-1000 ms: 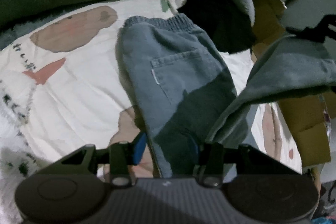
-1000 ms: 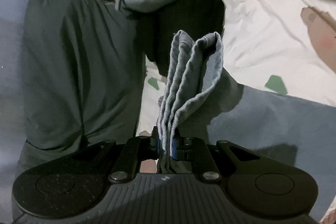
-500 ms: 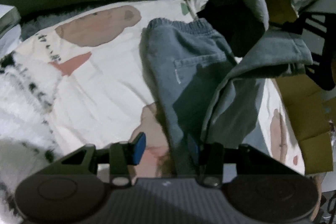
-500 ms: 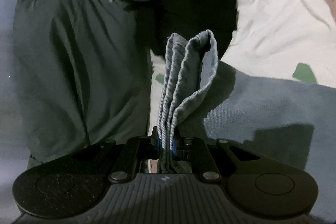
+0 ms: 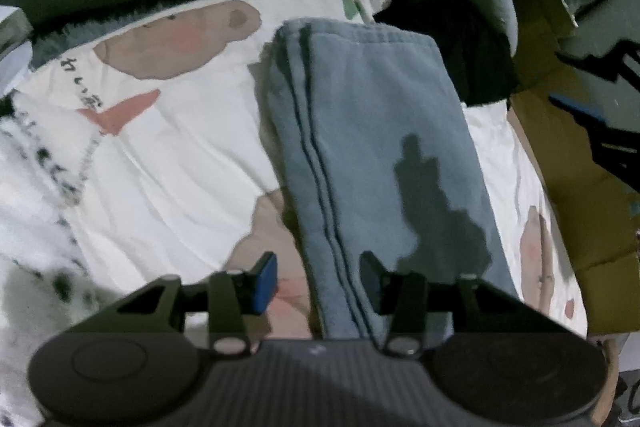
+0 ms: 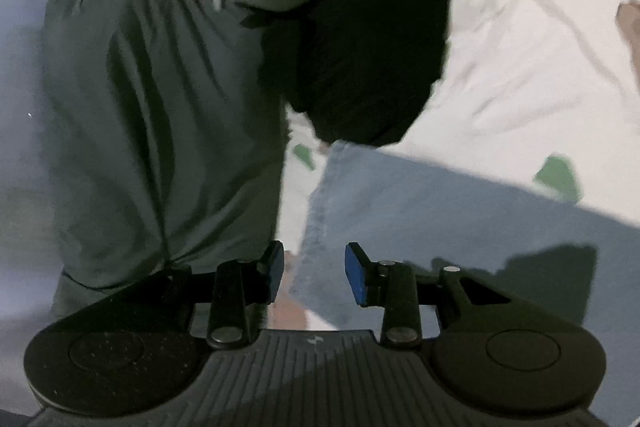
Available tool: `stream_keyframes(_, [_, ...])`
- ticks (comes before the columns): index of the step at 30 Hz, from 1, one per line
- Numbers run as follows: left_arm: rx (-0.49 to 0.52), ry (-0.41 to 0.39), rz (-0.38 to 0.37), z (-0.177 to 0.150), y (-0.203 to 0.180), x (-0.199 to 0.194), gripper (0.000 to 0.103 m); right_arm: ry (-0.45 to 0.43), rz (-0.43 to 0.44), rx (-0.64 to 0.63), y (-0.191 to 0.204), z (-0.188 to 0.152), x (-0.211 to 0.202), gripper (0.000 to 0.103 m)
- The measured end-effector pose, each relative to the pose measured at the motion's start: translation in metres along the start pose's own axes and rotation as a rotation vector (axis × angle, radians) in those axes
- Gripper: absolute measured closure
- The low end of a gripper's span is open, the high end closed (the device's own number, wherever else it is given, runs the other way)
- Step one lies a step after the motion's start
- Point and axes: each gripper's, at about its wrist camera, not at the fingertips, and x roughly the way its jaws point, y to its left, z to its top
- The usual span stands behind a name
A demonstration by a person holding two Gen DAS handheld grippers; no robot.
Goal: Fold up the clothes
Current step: 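Open the right gripper and withdraw it from the folded pants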
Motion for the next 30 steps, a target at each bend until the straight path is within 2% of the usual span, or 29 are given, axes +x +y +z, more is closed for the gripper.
stream_keyframes(4, [0.03, 0.018, -0.005, -0.005, -0.014, 0.007, 0.05, -0.015, -0.021, 0.016, -0.027, 0.018, -0.024, 0.063])
stream_keyframes(8, [0.065, 0.023, 0.0, -0.01, -0.028, 0.012, 0.039, -0.023, -0.037, 0.039, -0.058, 0.028, -0.046, 0.061])
stream_keyframes(16, [0.108, 0.075, 0.002, -0.022, -0.05, 0.033, 0.035, -0.031, -0.119, 0.0, -0.106, 0.045, -0.089, 0.061])
stream_keyframes(19, [0.128, 0.096, 0.011, -0.027, -0.058, 0.042, 0.033, -0.04, -0.06, 0.013, -0.11, 0.05, -0.105, 0.06])
stream_keyframes(20, [0.135, 0.098, 0.018, -0.029, -0.06, 0.044, 0.03, -0.046, -0.043, -0.01, -0.11, 0.05, -0.11, 0.055])
stream_keyframes(25, [0.139, 0.122, 0.043, -0.035, -0.068, 0.054, 0.03, -0.014, -0.054, -0.073, -0.13, 0.042, -0.124, 0.054])
stream_keyframes(30, [0.169, 0.145, 0.069, -0.042, -0.076, 0.059, 0.03, -0.022, -0.026, -0.034, -0.165, 0.021, -0.153, 0.054])
